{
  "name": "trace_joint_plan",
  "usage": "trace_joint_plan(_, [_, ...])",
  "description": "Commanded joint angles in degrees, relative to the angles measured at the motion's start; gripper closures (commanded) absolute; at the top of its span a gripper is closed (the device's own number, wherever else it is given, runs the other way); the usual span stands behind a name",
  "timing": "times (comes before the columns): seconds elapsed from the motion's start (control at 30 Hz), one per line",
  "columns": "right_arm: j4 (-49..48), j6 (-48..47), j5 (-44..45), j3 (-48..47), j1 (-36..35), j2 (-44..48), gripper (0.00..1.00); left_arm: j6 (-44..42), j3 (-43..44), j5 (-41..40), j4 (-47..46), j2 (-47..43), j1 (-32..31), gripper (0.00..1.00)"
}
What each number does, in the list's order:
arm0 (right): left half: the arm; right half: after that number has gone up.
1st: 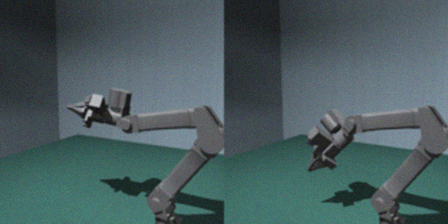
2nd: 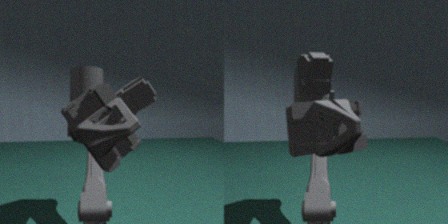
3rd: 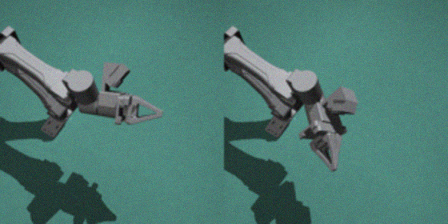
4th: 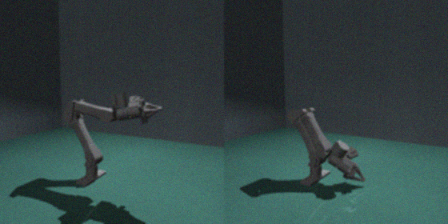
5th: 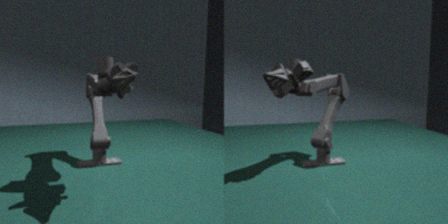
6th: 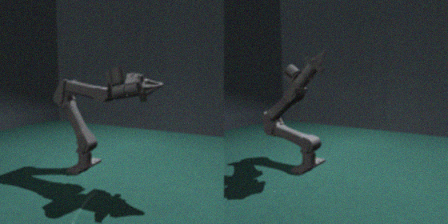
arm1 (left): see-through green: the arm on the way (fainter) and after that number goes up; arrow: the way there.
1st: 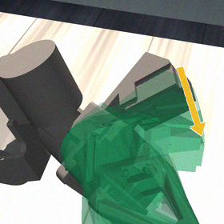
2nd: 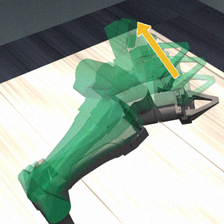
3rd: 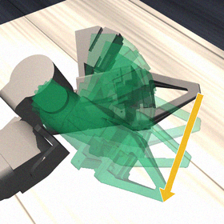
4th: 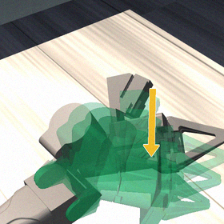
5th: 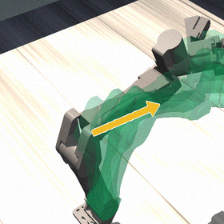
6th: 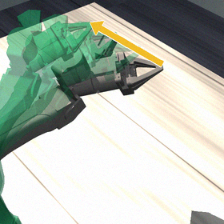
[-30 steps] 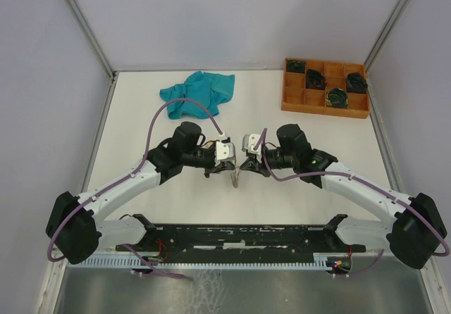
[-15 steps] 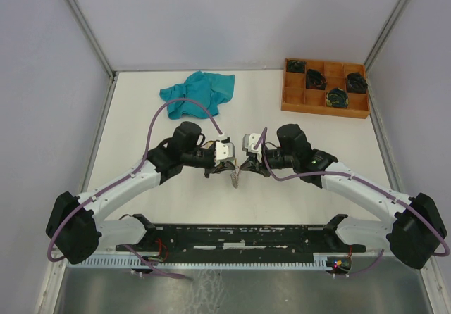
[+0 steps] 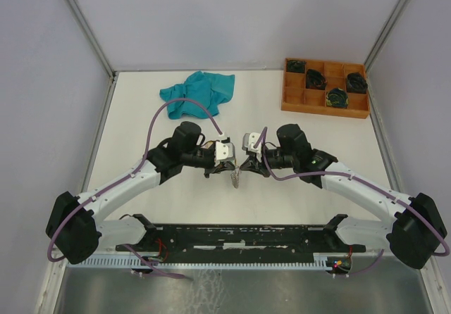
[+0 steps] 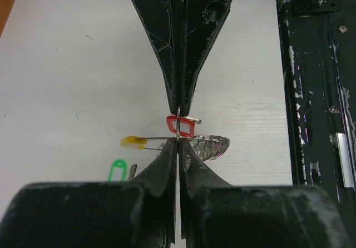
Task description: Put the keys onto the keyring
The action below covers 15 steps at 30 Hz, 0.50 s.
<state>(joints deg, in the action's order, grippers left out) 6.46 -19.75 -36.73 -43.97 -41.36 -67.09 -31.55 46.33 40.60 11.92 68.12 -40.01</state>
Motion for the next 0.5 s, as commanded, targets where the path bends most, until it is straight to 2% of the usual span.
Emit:
trace_joint_plan(0.0, [-5.9, 0.4, -0.7, -1.5, -0.9, 1.0, 0.99, 1.9, 2.4, 2.6, -2.1, 0.4, -1.1, 0.97])
trace_joint_plan(0.47, [-4.9, -0.7, -2.2, -2.8, -1.4, 0.7, 0.99, 1.7, 2.9, 2.7, -1.3, 0.6, -1.4, 0.97])
